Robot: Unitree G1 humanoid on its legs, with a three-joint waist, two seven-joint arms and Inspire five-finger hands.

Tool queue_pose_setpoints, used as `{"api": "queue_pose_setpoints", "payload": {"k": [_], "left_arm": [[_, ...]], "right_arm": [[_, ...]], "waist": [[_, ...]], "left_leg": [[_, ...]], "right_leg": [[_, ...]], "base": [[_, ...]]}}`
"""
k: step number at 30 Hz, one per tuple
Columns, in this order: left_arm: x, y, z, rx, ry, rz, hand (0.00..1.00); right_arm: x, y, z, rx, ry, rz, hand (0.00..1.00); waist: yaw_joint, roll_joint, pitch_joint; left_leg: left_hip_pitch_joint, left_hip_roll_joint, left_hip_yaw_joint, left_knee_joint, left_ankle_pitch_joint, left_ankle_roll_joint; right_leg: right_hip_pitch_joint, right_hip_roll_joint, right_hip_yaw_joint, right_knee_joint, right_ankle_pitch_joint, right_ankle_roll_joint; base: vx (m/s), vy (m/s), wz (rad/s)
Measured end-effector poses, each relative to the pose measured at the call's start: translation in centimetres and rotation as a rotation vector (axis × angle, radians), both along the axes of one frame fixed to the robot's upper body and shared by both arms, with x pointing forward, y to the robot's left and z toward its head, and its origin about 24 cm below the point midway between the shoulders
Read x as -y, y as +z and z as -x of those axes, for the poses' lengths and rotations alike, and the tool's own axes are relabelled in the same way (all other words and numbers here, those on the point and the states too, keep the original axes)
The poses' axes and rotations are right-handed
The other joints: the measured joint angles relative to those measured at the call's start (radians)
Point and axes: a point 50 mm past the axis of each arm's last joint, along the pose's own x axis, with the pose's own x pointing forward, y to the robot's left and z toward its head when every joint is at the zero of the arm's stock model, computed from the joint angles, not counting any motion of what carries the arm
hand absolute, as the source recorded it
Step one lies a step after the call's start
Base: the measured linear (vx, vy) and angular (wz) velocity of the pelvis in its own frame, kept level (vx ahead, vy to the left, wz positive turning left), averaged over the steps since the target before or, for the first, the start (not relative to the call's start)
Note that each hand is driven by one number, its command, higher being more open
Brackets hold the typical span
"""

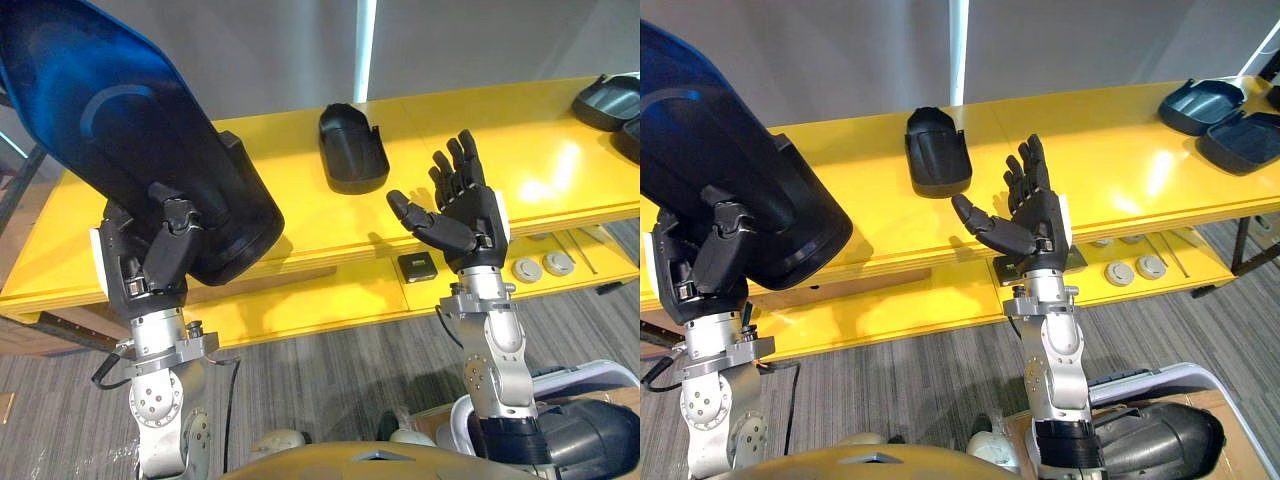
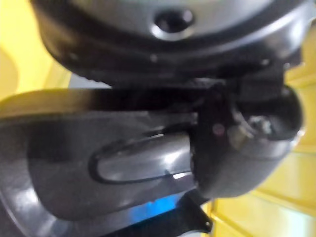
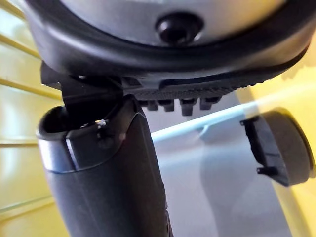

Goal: Walk over and take three plastic housings, then place them on the shelf

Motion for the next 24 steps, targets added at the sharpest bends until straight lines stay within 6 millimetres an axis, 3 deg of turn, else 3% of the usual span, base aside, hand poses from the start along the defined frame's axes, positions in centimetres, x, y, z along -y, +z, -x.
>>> {"api": "queue_pose_setpoints", "payload": {"k": [2, 3, 4, 5, 6, 7, 9, 11, 12, 13, 14, 16, 17, 19, 21, 23, 24], "left_arm": [[-0.1, 0.0, 0.0, -0.004, 0.013, 0.006, 0.0], [0.0, 0.0, 0.0, -0.001, 0.012, 0.006, 0.0], [0.0, 0.1, 0.0, 0.001, 0.007, 0.003, 0.0], [0.1, 0.1, 0.0, 0.001, -0.004, -0.013, 0.0], [0.1, 0.1, 0.0, 0.0, -0.007, -0.019, 0.0], [0.3, 0.1, -0.1, 0.0, -0.019, -0.034, 0.0], [0.5, 0.0, -0.1, -0.005, -0.043, -0.048, 0.0], [1.0, -0.2, 0.0, -0.011, -0.071, -0.058, 0.0], [1.1, -0.3, 0.2, -0.008, -0.085, -0.069, 0.0], [1.0, -0.3, 0.3, -0.014, -0.097, -0.09, 0.0], [1.0, -0.3, 0.2, -0.016, -0.103, -0.093, 0.0], [0.9, -0.4, 0.1, -0.023, -0.11, -0.097, 0.0], [0.7, -0.5, 0.1, -0.032, -0.105, -0.095, 0.0], [0.6, -0.3, -0.2, -0.033, -0.114, -0.104, 0.0], [0.7, 0.2, -1.2, -0.02, -0.142, -0.125, 0.0], [1.0, 0.2, -2.2, -0.027, -0.176, -0.13, 0.0], [1.3, 0.2, -2.6, -0.039, -0.203, -0.122, 0.0]], "right_arm": [[-0.1, -0.2, 0.1, -0.003, 0.012, -0.018, 1.0], [-0.1, -0.2, 0.2, 0.0, 0.016, -0.019, 1.0], [0.0, -0.1, 0.2, 0.003, 0.01, -0.02, 1.0], [0.3, -0.1, 0.2, 0.009, -0.002, -0.02, 1.0], [0.3, 0.0, 0.3, 0.017, -0.006, -0.019, 1.0], [0.3, 0.2, 0.4, 0.041, -0.011, -0.02, 1.0], [0.4, 0.3, 0.6, 0.06, -0.02, -0.017, 1.0], [0.4, 0.4, 0.7, 0.078, -0.018, -0.008, 1.0], [0.3, 0.4, 0.7, 0.087, -0.016, -0.006, 1.0], [-0.3, -0.3, 0.8, 0.06, -0.016, -0.042, 1.0], [-0.6, -0.6, 0.9, 0.049, -0.007, -0.047, 1.0], [-1.6, -1.4, 0.9, 0.012, 0.028, -0.055, 1.0], [-2.3, -1.7, 0.8, -0.002, 0.045, -0.059, 1.0], [-2.7, -1.7, 0.8, -0.002, 0.051, -0.037, 1.0], [-2.6, -1.4, 0.6, 0.015, 0.06, -0.026, 1.0], [-2.2, -0.8, 0.5, 0.04, 0.054, -0.01, 1.0], [-1.9, -0.3, 0.5, 0.065, 0.045, -0.004, 1.0]], "waist": [[0.0, -0.004, 0.004], [-0.003, -0.019, 0.025], [-0.004, -0.017, 0.032], [-0.007, -0.025, 0.042], [-0.013, -0.023, 0.045], [-0.034, -0.019, 0.056], [-0.04, -0.012, 0.058], [-0.04, 0.021, 0.04], [-0.04, 0.043, 0.028], [-0.03, -0.003, 0.034], [-0.03, -0.012, 0.035], [-0.023, -0.031, 0.041], [-0.021, -0.03, 0.042], [-0.031, -0.023, 0.045], [-0.033, -0.026, 0.044], [-0.045, -0.031, 0.037], [-0.057, -0.018, 0.037]], "left_leg": [[-0.05, -0.017, 0.006, 0.093, 0.001, -0.008], [-0.088, -0.022, 0.019, 0.158, -0.023, -0.007], [-0.098, -0.001, 0.035, 0.169, -0.038, 0.009], [-0.121, 0.064, 0.067, 0.172, -0.04, 0.001], [-0.138, 0.098, 0.078, 0.172, -0.038, -0.01], [-0.164, 0.158, 0.094, 0.155, -0.015, -0.023], [-0.153, 0.18, 0.091, 0.11, 0.019, -0.03], [-0.12, 0.174, 0.088, 0.09, 0.018, -0.037], [-0.099, 0.165, 0.087, 0.064, 0.021, -0.091], [-0.082, 0.097, 0.123, 0.072, 0.006, -0.085], [-0.086, 0.081, 0.133, 0.074, -0.001, -0.073], [-0.08, 0.067, 0.15, 0.064, 0.002, -0.042], [-0.071, 0.068, 0.156, 0.056, 0.01, -0.037], [-0.054, 0.076, 0.151, 0.029, 0.023, -0.021], [-0.052, 0.09, 0.146, 0.013, 0.027, -0.023], [-0.062, 0.089, 0.132, 0.012, 0.025, -0.034], [-0.077, 0.094, 0.12, 0.006, 0.028, -0.042]], "right_leg": [[0.006, -0.021, -0.015, 0.0, 0.001, 0.0], [0.027, -0.054, -0.038, 0.001, 0.003, 0.003], [0.037, -0.063, -0.05, 0.005, 0.002, 0.003], [0.042, -0.079, -0.063, 0.012, -0.014, 0.002], [0.044, -0.089, -0.073, 0.016, -0.02, 0.007], [0.041, -0.132, -0.093, 0.057, -0.046, 0.042], [0.026, -0.193, -0.079, 0.109, -0.074, 0.089], [0.022, -0.229, -0.052, 0.111, -0.074, 0.129], [0.021, -0.233, -0.039, 0.097, -0.059, 0.155], [0.047, -0.295, 0.008, 0.048, -0.059, 0.152], [0.045, -0.308, 0.02, 0.05, -0.061, 0.134], [0.011, -0.292, 0.002, 0.154, -0.01, 0.095], [-0.006, -0.277, -0.01, 0.183, -0.001, 0.098], [-0.003, -0.231, 0.009, 0.174, -0.04, 0.119], [-0.012, -0.147, 0.039, 0.08, -0.046, 0.121], [-0.014, -0.118, 0.042, 0.057, -0.004, 0.114], [-0.018, -0.107, 0.041, 0.045, -0.004, 0.111]], "base": [[-0.05, 0.066, 0.32], [-0.08, 0.088, 0.5], [-0.08, 0.085, 0.55], [-0.07, 0.037, 0.41], [-0.08, 0.153, 0.61], [-0.07, 0.206, 0.47], [-0.06, 0.379, 0.19], [-0.03, 0.517, -0.19], [0.07, 0.651, -0.37], [0.07, 0.538, -0.35], [0.1, 0.433, -0.29], [0.13, 0.268, -0.14], [0.19, 0.225, -0.04], [0.15, 0.126, 0.11], [0.09, 0.035, 0.12], [0.09, -0.06, 0.22], [0.08, -0.065, 0.24]]}}
